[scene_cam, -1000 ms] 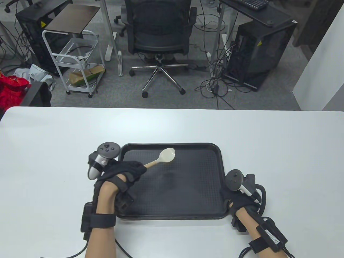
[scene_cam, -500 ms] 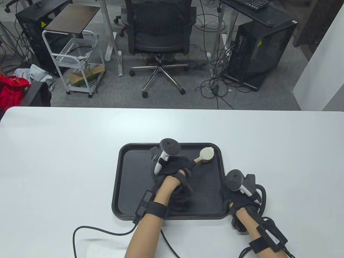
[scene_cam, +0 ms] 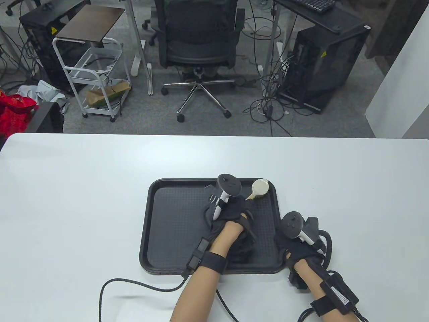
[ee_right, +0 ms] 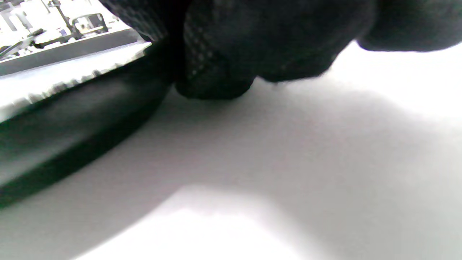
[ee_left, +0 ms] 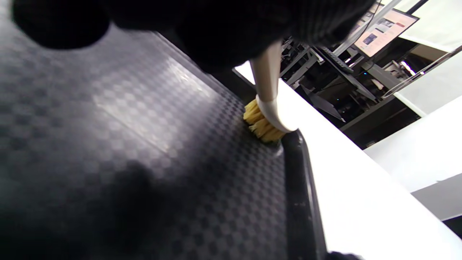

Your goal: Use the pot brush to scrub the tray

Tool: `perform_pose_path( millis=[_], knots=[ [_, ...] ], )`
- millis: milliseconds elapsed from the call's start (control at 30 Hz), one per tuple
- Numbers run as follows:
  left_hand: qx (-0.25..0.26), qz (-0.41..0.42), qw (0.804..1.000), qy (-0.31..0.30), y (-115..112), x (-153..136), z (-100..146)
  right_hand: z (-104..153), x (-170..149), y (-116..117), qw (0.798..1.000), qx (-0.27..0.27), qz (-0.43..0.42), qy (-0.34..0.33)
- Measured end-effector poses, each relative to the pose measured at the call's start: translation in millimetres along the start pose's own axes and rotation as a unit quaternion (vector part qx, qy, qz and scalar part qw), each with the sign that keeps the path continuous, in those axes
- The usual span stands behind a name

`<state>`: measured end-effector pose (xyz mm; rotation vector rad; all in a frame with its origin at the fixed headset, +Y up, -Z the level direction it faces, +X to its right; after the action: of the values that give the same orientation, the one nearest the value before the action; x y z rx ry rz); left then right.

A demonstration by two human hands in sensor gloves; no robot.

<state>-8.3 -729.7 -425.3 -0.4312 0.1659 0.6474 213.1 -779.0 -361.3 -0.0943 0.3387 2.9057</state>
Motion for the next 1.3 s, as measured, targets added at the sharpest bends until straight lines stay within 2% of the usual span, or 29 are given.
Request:
perform_pose_path(
  millis=[467, 800, 1000, 1167, 1300],
  knots=[
    [0.007, 0.028, 0.999, 0.031, 21.1, -42.1, 2.7, 0.1, 0.2, 0.2, 1.000, 0.000, 0.001, 0.000],
    [0.033, 0.028, 0.998, 0.050, 39.0, -67.4, 8.3, 0.5, -0.2, -0.1, 1.000, 0.000, 0.001, 0.001],
    [0.030, 0.046, 0.996, 0.064, 55.7, -85.5, 10.2, 0.4, 0.1, 0.0, 1.000, 0.000, 0.001, 0.001],
    [0.050, 0.016, 0.995, 0.083, 75.3, -97.6, 15.7, 0.4, 0.0, -0.2, 1.000, 0.001, 0.001, 0.001],
    [0.030, 0.003, 0.994, 0.106, 89.1, -113.7, 17.8, 0.4, 0.0, -0.2, 1.000, 0.001, 0.001, 0.001]
  ],
)
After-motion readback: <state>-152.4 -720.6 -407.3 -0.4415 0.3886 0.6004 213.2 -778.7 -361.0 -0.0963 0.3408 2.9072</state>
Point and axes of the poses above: the tracker on the back of each hand, its own x axis roughly to the thumb side, its own z axis roughly from the fingertips to the wrist, y = z × x, the point moved 3 cm from there along -z, roughly from the wrist to the fingertips, and after that the axes turned 3 degrees about -x, right-handed, at the moved point
